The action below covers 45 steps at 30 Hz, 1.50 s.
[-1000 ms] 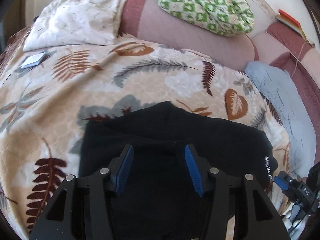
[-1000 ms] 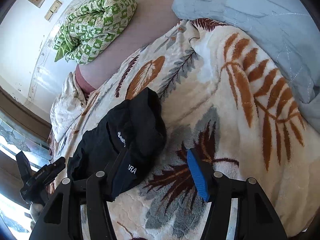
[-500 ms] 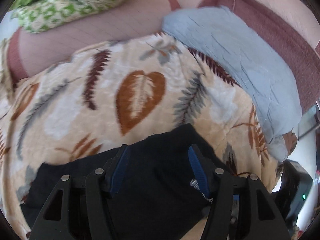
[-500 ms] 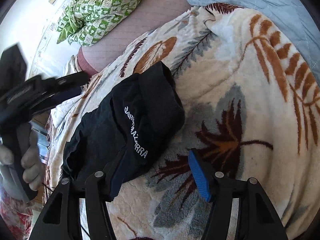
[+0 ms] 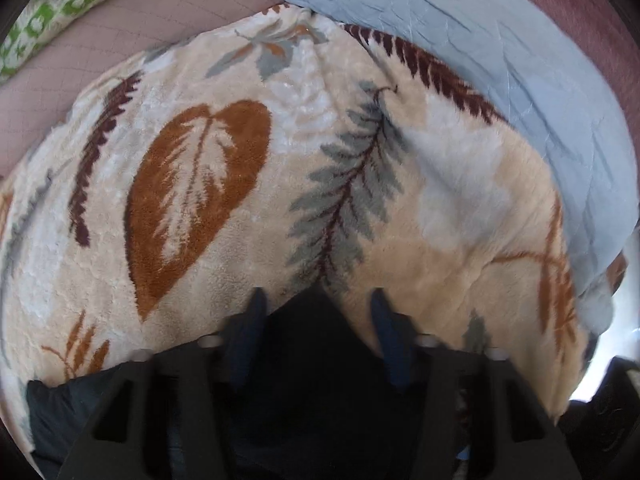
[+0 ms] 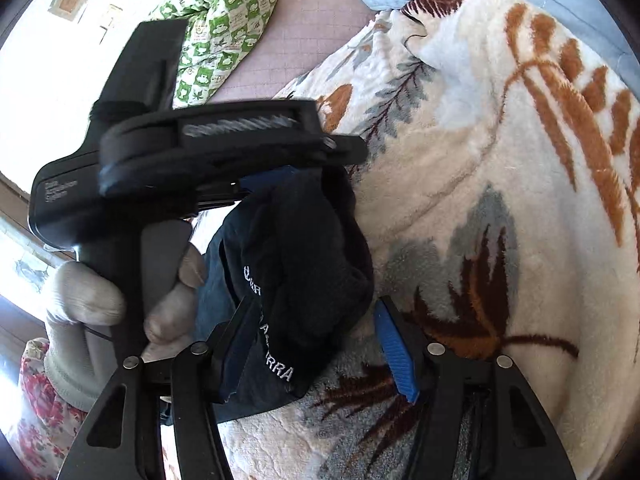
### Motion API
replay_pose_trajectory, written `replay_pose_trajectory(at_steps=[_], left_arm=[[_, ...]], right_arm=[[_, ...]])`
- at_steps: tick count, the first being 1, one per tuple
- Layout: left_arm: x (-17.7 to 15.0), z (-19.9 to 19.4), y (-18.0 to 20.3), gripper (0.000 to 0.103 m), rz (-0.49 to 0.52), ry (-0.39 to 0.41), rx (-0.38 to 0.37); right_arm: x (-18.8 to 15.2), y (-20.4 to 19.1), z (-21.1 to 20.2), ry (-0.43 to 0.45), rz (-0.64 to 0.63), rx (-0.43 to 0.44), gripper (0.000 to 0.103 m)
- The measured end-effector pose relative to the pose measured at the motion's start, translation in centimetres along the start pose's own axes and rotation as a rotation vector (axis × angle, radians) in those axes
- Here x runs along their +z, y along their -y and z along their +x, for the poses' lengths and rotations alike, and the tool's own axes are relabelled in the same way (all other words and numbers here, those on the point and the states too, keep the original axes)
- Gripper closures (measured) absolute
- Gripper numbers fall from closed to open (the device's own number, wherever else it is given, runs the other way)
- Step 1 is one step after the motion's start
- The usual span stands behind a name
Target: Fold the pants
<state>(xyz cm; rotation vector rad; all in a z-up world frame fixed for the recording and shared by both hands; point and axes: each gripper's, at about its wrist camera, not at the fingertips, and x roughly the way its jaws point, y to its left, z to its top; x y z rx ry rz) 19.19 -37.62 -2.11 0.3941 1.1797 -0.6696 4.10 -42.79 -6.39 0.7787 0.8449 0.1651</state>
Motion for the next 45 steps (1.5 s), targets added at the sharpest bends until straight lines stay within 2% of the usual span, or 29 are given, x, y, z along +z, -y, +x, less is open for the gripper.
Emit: replay_pose_trajectory(at_steps=[1,2,4,8,13,20,25,30,36,39,41,44,45], left_arm=[[-0.3,-0.1,0.2,0.081,0.023,0.003,0.027],[-0.6,-0.5,0.4,0.085,0.039,0.017,0.021],[-1.3,-1.8,0.1,0.087,0.035,0.046,-0.002],[-2.8,-5.2,-1.2,0.088,-0.014,0.115,-0.059],[-5.8,-10.1,-5.0,0.088,-0.115,0.211,-0.135],[-12.0,-15.5,-15.3,0.088,-0.377,0.331,-0.245],[-17.1,-16.5,-21.3,0.088,-0.512,0.38,-0.241],[-21.5,-16.7,-26.4,0.089,-0.639,0.418,-0.255],[-24.8,-15.8,-29.7,0.089,-0.736,0.443,-0.273],[-26.6,-14.9,-31.0,0.081,-0.804,0.429,-0.263],[-27.7,-14.6,-32.1,0.057,-0.865,0.412,-0.264],[-30.0,-15.6,-33.5,0.051,-0.959,0.455,-0.287],[-30.9,-16.3,-33.8,0.05,-0.985,0.488,-0.278]], right_arm=[[-0.1,-0.1,0.0,-0.007,-0.008,0.011,0.064],[-0.1,-0.2,0.1,-0.016,-0.008,0.02,0.069],[-0.2,-0.5,-0.1,-0.011,-0.02,0.023,0.075],[-0.6,-3.2,-1.3,0.007,-0.12,0.046,0.078],[-1.6,-8.0,-2.5,-0.007,-0.269,0.08,0.079],[-2.6,-16.6,0.1,-0.112,-0.408,0.165,0.079],[-5.2,-22.8,3.6,-0.197,-0.549,0.168,0.079],[-7.7,-25.7,7.6,-0.273,-0.629,0.149,0.079],[-9.6,-29.0,12.1,-0.344,-0.697,0.125,0.079],[-10.6,-29.8,13.7,-0.372,-0.741,0.097,0.078],[-11.7,-29.6,14.0,-0.387,-0.763,0.088,0.074],[-12.1,-29.3,14.5,-0.404,-0.76,0.099,0.063],[-12.2,-29.3,14.4,-0.406,-0.758,0.117,0.055]])
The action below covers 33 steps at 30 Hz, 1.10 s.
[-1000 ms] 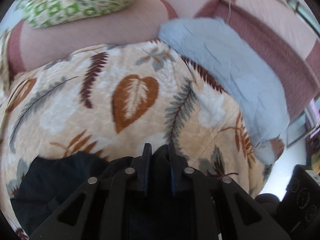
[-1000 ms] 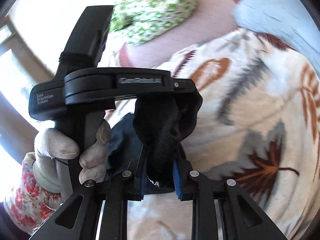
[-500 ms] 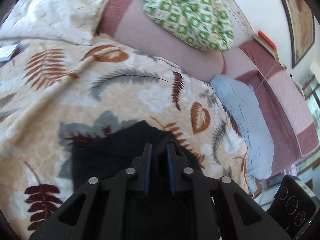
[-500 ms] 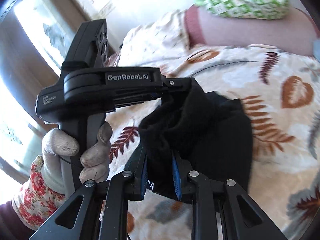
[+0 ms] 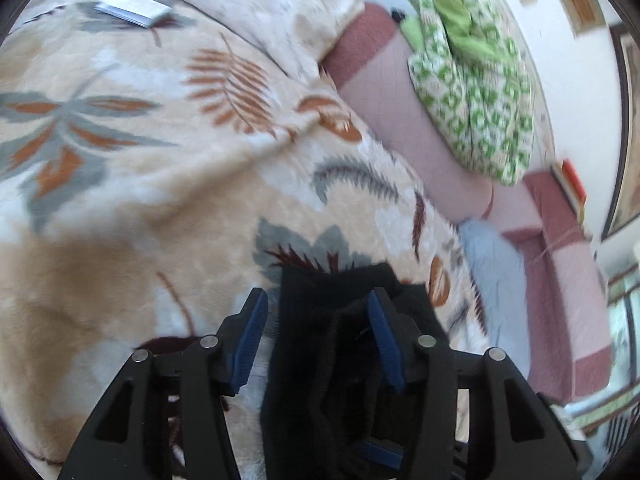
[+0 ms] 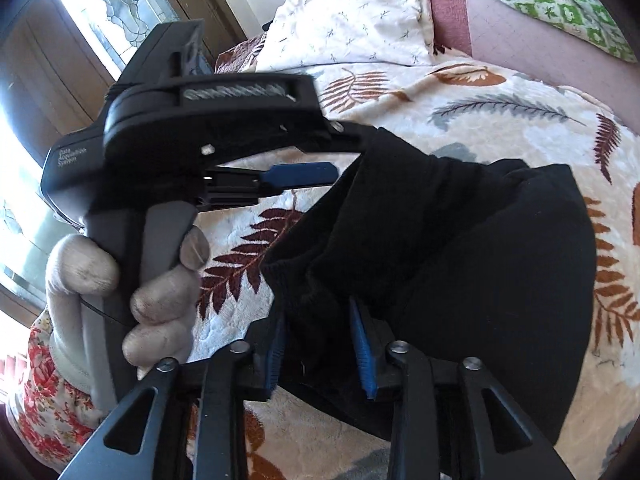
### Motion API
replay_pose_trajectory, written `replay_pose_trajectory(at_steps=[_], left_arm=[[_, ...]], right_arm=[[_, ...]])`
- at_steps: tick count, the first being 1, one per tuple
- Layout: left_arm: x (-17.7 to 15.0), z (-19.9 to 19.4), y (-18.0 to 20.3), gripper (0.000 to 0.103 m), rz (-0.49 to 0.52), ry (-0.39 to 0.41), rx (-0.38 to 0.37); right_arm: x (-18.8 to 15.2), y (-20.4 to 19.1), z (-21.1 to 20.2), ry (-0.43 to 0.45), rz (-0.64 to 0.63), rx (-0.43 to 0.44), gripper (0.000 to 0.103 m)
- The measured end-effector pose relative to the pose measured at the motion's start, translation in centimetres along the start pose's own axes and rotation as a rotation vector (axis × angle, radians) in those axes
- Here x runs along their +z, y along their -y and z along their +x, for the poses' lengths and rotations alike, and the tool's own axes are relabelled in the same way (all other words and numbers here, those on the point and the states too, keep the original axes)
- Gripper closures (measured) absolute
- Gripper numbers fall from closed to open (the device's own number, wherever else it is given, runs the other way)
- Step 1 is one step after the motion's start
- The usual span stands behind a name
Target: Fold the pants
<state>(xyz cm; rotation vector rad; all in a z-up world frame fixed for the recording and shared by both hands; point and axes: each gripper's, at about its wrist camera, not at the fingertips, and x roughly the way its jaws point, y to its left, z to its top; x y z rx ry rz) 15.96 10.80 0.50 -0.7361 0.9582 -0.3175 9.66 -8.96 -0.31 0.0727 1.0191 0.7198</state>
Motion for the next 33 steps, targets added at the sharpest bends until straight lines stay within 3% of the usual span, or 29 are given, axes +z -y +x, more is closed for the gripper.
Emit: replay_pose_trajectory(at_steps=[2,7,11,12,13,14,17,19,23,26,28,30,33], left_arm=[[0.0,-1.9,-0.5,0.047,-0.023,0.066,0.014],[-1.2,-4.0,-0.5,0.047,-0.018,0.125,0.031],[-3.3,-2.6,0.4,0.047,0.02,0.067,0.075],[-4.0,-2.1,0.5,0.047,0.025,0.047,0.088],[-4.7,-1.9,0.4,0.049,0.028,0.036,0.099],[-5.3,-1.3,0.3,0.055,0.036,0.016,0.117],[-6.6,0.2,-0.1,0.067,0.057,-0.044,0.168],[-7.0,0.9,-0.6,0.069,0.053,-0.06,0.181],[-7.0,0.9,-0.6,0.074,0.091,-0.046,0.203],[-6.9,0.9,-0.9,0.074,0.089,-0.044,0.18],[-6.8,0.8,-1.0,0.073,0.078,-0.047,0.164],[-6.8,0.6,-1.2,0.073,0.066,-0.049,0.15],[-6.7,0.7,-1.1,0.073,0.06,-0.055,0.143]], right_arm=[[-0.3,-0.5,-0.4,0.005,-0.014,0.023,0.042],[0.5,-1.0,-3.3,0.01,-0.051,0.105,0.041],[3.1,0.3,-6.0,0.057,-0.05,-0.048,0.043],[4.0,0.7,-6.0,0.057,-0.047,-0.095,0.051],[4.9,1.2,-5.7,0.051,-0.039,-0.126,0.061],[5.7,1.7,-5.2,0.038,-0.025,-0.144,0.063],[7.7,2.6,-2.0,-0.026,-0.002,-0.2,0.068],[8.4,3.2,0.8,-0.08,0.012,-0.225,0.069],[8.8,3.7,5.3,-0.177,0.054,-0.216,0.067],[9.0,3.5,6.4,-0.215,0.045,-0.197,0.052],[9.5,3.4,4.5,-0.179,0.045,-0.181,0.051],[10.0,3.7,1.2,-0.09,0.07,-0.165,0.051],[8.8,5.0,-4.8,0.016,0.091,-0.214,0.051]])
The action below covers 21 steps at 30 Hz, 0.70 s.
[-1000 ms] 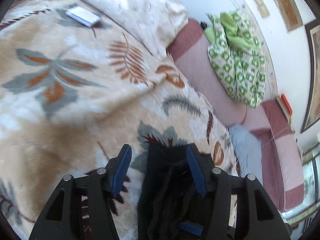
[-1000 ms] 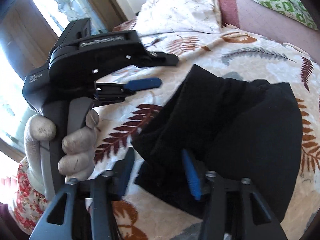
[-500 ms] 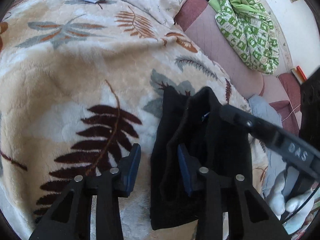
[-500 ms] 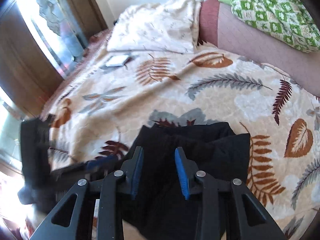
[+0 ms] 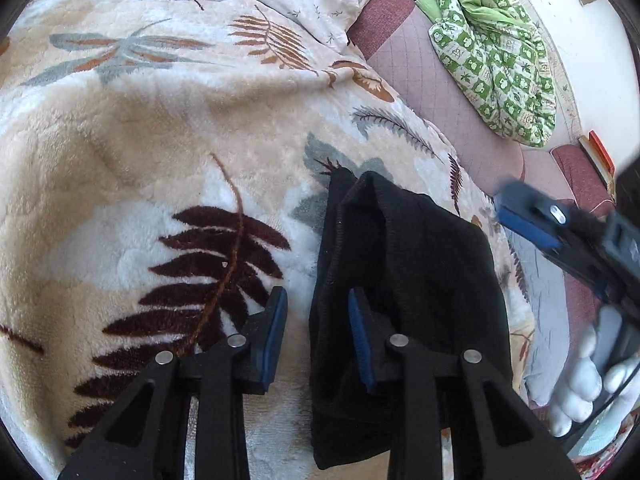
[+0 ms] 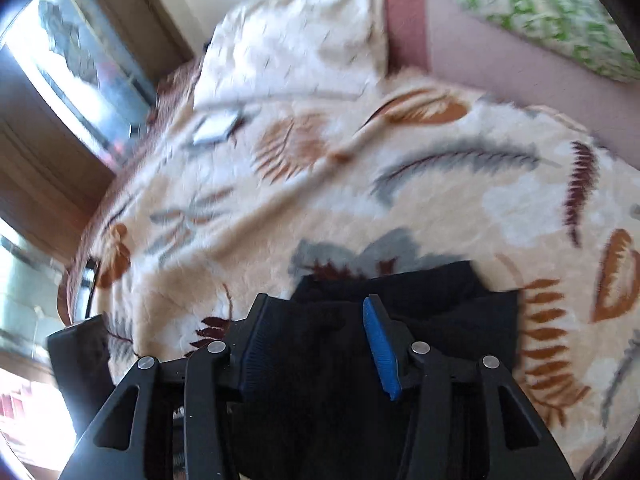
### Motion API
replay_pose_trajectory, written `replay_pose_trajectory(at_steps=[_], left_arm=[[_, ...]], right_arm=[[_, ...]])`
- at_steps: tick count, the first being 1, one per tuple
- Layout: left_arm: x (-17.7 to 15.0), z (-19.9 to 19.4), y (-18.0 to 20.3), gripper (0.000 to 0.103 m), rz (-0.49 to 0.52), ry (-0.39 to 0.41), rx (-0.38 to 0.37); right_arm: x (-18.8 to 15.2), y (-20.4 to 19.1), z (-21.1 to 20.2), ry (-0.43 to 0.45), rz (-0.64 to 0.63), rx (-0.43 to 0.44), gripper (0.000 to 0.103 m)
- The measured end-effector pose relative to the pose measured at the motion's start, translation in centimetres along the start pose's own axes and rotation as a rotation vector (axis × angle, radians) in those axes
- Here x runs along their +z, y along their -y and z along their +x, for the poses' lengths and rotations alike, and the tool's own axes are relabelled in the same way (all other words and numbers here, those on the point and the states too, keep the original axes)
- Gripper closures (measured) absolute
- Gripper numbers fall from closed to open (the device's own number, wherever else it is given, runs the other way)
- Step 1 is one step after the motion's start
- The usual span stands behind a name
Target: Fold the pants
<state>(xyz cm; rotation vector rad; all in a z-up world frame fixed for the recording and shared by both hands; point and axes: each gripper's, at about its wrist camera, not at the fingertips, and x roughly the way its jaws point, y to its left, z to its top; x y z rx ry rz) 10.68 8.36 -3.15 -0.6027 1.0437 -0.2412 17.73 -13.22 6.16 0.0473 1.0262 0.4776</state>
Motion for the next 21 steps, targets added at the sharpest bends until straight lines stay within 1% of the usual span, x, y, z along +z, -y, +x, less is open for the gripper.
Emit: replay_pose_trajectory(at_steps=[2,3,6,7,9,11,12,14,17,21], left_arm=[[-0.1,0.1,0.1,0.072,0.003,0.001,0.006],[-0.1,0.1,0.2,0.072,0.006,0.002,0.011],[-0.2,0.1,0.5,0.071,0.017,0.009,0.025],[-0.2,0.2,0.5,0.071,0.017,0.012,0.027],[-0.2,0.2,0.5,0.07,0.02,0.013,0.025],[-0.2,0.2,0.5,0.068,0.03,0.015,0.024],[-0.2,0.2,0.6,0.067,0.035,0.016,0.027],[-0.2,0.2,0.6,0.065,0.032,0.019,0.022],[-0.2,0.1,0.2,0.063,0.004,0.019,-0.007],[-0.2,0.1,0.4,0.063,0.013,0.022,0.004]], right_arm=[[-1.5,1.1,-2.4,0.022,-0.021,-0.053,0.051],[-2.9,1.8,-3.5,0.022,-0.032,-0.086,0.051],[-6.6,3.7,-4.9,-0.004,-0.027,-0.143,0.051],[-7.7,4.2,-4.8,-0.019,-0.02,-0.151,0.052],[-10.6,5.5,-3.3,-0.086,0.015,-0.146,0.052],[-12.5,6.6,-2.1,-0.131,0.04,-0.153,0.052],[-13.0,7.0,-2.2,-0.117,0.06,-0.142,0.052],[-12.6,7.6,-2.9,-0.089,0.108,-0.1,0.052],[-11.1,8.4,-4.5,-0.018,0.175,-0.023,0.052],[-8.1,8.6,-4.6,0.053,0.218,0.03,0.052]])
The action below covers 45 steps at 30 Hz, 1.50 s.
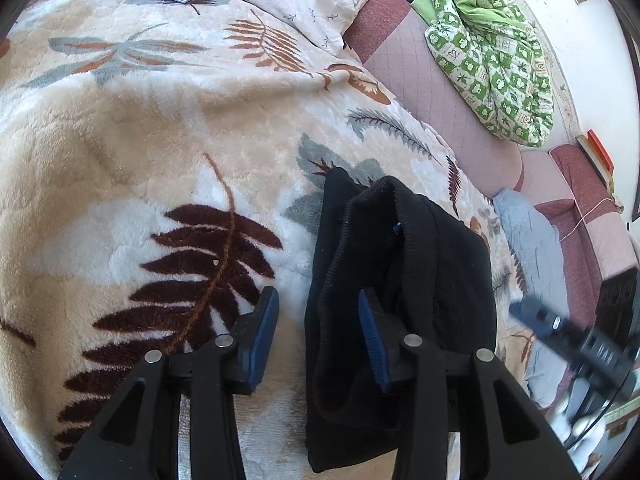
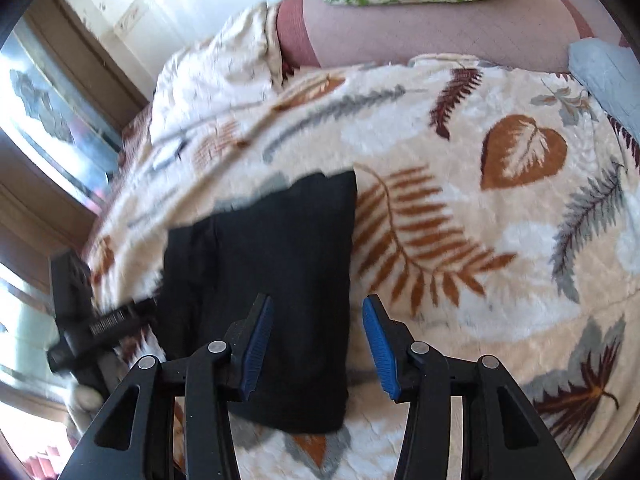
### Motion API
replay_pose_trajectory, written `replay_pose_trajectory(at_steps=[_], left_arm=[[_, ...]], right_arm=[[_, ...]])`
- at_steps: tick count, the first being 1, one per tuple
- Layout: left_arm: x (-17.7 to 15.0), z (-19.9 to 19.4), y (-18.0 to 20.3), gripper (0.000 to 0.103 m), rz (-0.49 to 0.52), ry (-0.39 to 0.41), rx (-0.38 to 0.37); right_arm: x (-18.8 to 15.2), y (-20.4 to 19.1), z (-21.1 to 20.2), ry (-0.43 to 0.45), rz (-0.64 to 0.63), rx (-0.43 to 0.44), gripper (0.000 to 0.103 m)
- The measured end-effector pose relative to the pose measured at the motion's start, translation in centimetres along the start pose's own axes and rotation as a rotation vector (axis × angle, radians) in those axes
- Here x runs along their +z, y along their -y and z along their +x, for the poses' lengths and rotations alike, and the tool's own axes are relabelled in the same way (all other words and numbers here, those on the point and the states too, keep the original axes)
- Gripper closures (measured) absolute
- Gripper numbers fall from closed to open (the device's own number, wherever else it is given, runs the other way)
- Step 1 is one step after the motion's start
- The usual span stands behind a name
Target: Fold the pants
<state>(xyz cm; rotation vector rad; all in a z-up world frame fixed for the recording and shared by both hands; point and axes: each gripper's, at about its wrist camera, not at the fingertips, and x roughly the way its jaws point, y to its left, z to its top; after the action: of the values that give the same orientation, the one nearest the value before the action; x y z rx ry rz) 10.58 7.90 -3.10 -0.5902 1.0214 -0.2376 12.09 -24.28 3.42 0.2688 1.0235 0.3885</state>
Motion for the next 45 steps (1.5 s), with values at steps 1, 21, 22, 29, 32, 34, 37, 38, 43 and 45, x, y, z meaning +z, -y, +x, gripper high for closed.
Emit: replay_pose_trajectory(at_steps=[1,21,22,29,32,34,37,38,43,45], left_arm=[[0.0,0.0,0.1,0.062,0.006,0.001,0.005],[0.0,0.5,0.4,0.026,-0.003,-0.019,-0.138],[-0.1,0.6,0.6,0.02,0.014,-0.016,-0.144],[-1.1,0.9,2.2,0.009,0.113,0.048,-0.113],[-0.9,0.9,1.7,0.07,0.074,0.032,-0.116],[-0.5,1.5,1.1,0.085,0.014,-0.002,-0.116],[-0.1,1.8,2.6,0.086,0.034,-0.003,-0.111],[0.0,2.2,3.9,0.087,0.063,-0.005,-0.094],[1.5,5.5,8.2,0.084,0.099,-0.042,-0.088],[1.9,7.1,9.5,0.07,0.125,-0.046,-0.053]], right_arm=[[0.8,-0.5,0.3,0.008,0.002,0.015,0.052],[-0.5,4.3,3.4,-0.076,0.202,0.165,0.03],[-0.9,4.7,4.5,-0.097,0.227,0.206,0.03],[-0.7,4.1,8.9,-0.075,0.324,0.393,0.011],[-0.3,3.1,9.1,-0.093,0.306,0.366,0.03],[0.0,3.3,8.4,-0.088,0.313,0.364,0.07],[0.5,3.4,6.8,-0.065,0.286,0.343,0.075],[0.9,3.1,6.4,-0.051,0.266,0.323,0.076],[2.9,5.6,3.5,0.038,0.252,0.236,0.076],[3.5,7.4,3.0,0.06,0.284,0.197,0.075]])
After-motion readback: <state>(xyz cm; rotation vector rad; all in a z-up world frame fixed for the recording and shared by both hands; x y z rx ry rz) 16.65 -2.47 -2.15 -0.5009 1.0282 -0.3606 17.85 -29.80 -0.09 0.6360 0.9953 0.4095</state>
